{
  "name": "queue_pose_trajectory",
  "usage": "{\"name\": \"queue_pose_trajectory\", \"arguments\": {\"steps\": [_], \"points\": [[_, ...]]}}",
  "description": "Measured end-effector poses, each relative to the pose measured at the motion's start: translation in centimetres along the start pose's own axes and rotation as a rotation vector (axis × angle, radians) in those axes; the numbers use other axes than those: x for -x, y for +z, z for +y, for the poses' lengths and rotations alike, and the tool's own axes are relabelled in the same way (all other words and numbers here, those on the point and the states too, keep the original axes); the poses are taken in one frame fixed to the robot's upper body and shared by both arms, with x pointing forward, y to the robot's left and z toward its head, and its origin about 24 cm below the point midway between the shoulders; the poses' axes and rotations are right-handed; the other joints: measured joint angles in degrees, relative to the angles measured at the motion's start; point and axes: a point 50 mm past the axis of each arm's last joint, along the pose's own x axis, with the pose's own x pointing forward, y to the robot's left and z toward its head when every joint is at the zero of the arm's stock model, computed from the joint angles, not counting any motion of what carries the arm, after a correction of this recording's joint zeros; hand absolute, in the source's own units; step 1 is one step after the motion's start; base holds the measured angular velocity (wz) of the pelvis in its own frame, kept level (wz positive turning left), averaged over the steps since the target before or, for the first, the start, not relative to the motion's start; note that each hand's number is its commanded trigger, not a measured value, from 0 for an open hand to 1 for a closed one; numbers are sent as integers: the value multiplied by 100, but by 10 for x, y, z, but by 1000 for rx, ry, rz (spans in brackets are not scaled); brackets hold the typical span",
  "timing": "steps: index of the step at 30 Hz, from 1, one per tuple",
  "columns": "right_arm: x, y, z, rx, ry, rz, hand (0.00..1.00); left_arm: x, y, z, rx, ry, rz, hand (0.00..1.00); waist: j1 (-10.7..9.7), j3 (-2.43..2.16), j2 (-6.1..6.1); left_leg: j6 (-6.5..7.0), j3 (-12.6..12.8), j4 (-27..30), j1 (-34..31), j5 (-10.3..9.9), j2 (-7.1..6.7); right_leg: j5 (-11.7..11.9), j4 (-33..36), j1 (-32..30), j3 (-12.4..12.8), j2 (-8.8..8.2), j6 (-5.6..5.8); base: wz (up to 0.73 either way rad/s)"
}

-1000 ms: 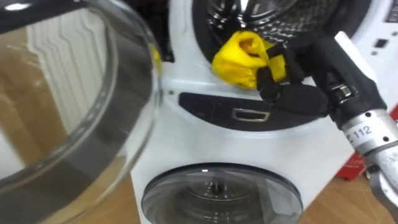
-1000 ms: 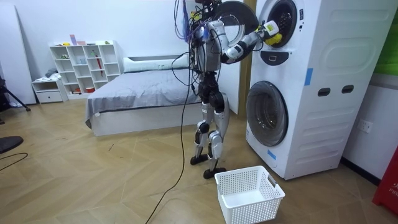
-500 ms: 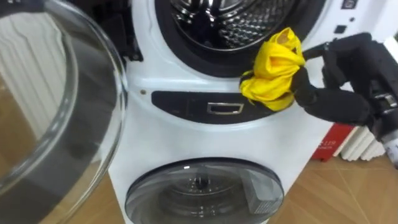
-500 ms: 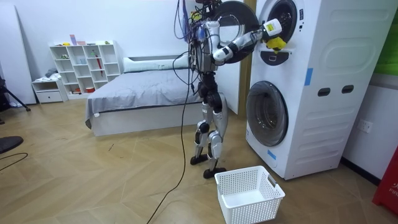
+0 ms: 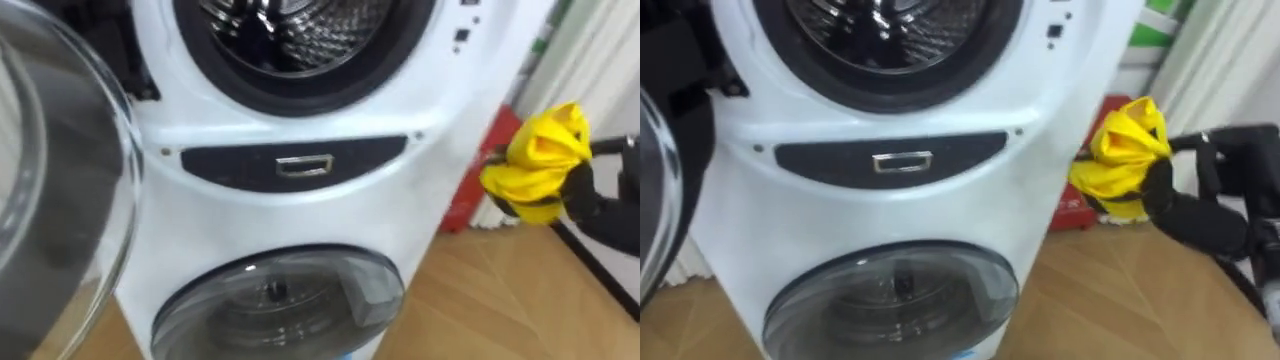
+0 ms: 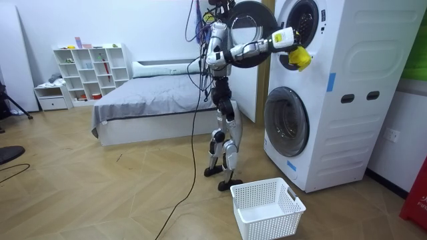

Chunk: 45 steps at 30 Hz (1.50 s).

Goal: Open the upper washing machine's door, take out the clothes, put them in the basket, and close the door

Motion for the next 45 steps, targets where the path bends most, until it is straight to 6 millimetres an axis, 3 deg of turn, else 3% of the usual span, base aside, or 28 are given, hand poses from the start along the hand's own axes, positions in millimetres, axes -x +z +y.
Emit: {"name": "queue_pose_trajectory", "arguments": {"steps": [2,8,10,13,15,16,18,21,28,32,34,40,42,43,45], "points": [[1,-1,-4,-2,-18,3,100,0,4,3,-4,7,-13,0,-102,17,36,14,130,2,9,-24,11,1,22,-46,38,17,1,-36],[9,-12,-8,-59,-34,60,100,-2,25,11,-30,19,-81,0,-374,12,121,-42,471,-9,67,-99,95,17,0,-123,264,130,-12,-27],[12,-21,-8,-88,-36,100,100,-2,34,8,-35,12,-105,0,-321,10,131,-61,594,-21,108,-107,108,32,4,-153,331,179,-22,-36],[20,-42,0,-115,-15,191,100,-3,49,-1,-87,-18,-144,0,-328,-25,257,-122,749,-15,117,-150,161,58,-3,-177,269,236,-64,-30],[22,-56,6,-130,-4,252,100,-3,56,-10,-124,-42,-157,0,-335,15,335,-136,797,-14,126,-158,167,62,2,-188,310,259,-70,-15],[24,-63,6,-133,-3,279,100,-3,59,-13,-134,-51,-164,0,-341,14,344,-137,803,-16,127,-159,167,62,8,-195,310,263,-70,-14],[29,-85,10,-141,0,375,100,-2,69,-24,-158,-77,-193,0,-301,39,481,-143,900,-27,80,-168,170,65,20,-308,298,273,-76,-17],[38,-106,11,-153,-8,473,100,0,82,-31,-145,-99,-230,0,-322,-6,725,-140,922,-2,-133,-173,161,70,63,-526,311,275,-83,-9],[52,-151,21,-182,-44,666,100,3,92,-39,-170,-130,-287,0,-305,9,1024,-160,906,43,-235,-158,153,66,12,-601,259,281,-118,-2],[55,-161,26,-173,-75,701,100,4,93,-42,-174,-148,-293,0,-301,15,1199,-161,908,68,-283,-155,157,53,28,-686,252,268,-116,1],[55,-164,29,-178,-124,707,100,5,93,-43,-169,-153,-308,0,-253,-5,1316,-159,908,80,-385,-154,151,3,141,-841,251,258,-119,0],[57,-168,38,-193,-155,710,100,8,103,-46,-163,-168,-352,0,-152,-17,1472,-175,891,187,-677,-145,154,-38,298,-1119,215,260,-166,3],[58,-169,40,-190,-175,709,48,9,105,-50,-142,-180,-362,0,-161,-17,1487,-193,844,198,-758,-133,154,-67,412,-1209,180,255,-198,7],[58,-169,40,-190,-185,707,0,9,106,-52,-140,-182,-365,0,-168,-15,1489,-196,823,198,-780,-130,154,-70,424,-1229,161,250,-202,11],[56,-171,41,-197,-229,711,0,10,112,-57,-123,-193,-378,0,-173,-7,1478,-202,790,195,-848,-95,144,-81,468,-1307,141,242,-217,7]]}}
